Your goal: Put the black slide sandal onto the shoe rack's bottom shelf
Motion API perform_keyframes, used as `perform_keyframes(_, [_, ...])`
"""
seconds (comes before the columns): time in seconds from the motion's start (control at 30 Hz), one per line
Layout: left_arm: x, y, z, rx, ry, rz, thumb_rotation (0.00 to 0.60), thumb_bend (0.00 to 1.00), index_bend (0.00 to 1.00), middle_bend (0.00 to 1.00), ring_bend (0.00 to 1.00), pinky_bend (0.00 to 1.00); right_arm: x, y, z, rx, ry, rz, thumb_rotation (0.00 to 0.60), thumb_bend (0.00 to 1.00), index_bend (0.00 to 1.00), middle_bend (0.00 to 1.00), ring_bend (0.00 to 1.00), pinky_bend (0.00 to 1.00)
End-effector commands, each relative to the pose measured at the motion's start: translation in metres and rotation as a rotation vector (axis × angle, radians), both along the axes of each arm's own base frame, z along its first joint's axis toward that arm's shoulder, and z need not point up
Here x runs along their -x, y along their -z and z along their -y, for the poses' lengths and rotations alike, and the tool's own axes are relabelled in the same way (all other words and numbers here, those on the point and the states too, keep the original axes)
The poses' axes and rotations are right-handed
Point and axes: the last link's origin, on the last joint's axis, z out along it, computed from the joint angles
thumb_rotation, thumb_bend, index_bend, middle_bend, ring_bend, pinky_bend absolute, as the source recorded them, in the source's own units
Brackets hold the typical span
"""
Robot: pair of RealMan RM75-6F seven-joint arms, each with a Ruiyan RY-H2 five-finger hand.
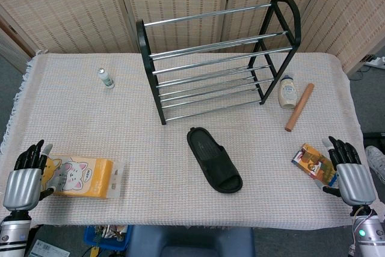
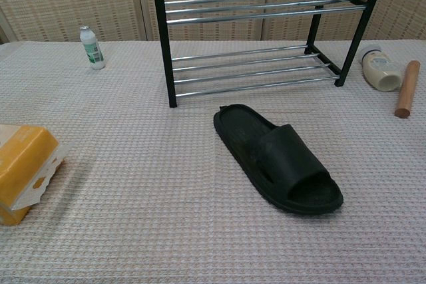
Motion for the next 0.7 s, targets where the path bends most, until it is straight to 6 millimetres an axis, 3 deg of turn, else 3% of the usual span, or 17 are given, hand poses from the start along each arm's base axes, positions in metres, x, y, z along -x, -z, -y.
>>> perform_keyframes(0.03, [0.0,0.0,-0.001,0.001,-0.001,-0.002,0.6,0.32,0.1,0.0,0.0,0.15,0.0,0.0,0.0,0.0,0.001,-0.001,0.6,0.16,0.0,0.0,0.0,0.0])
perform_keyframes(0.43, [0.0,-0.002,-0.001,-0.005,0.008,0.003,0.6,0.32,0.1,0.0,0.0,0.15,-0.003,0.0,0.002,0.003,-0.011,-0.011,0.6,0.16,0.0,0.0,0.0,0.0])
perform_keyframes(0.7, [-0.001,-0.001,-0.001,-0.004,0.016,0.009,0.6,0.32,0.1,0.0,0.0,0.15,-0.014,0.013,0.022,-0.018,-0.089,-0.046,0.6,0.15,0.0,0.0,0.0,0.0])
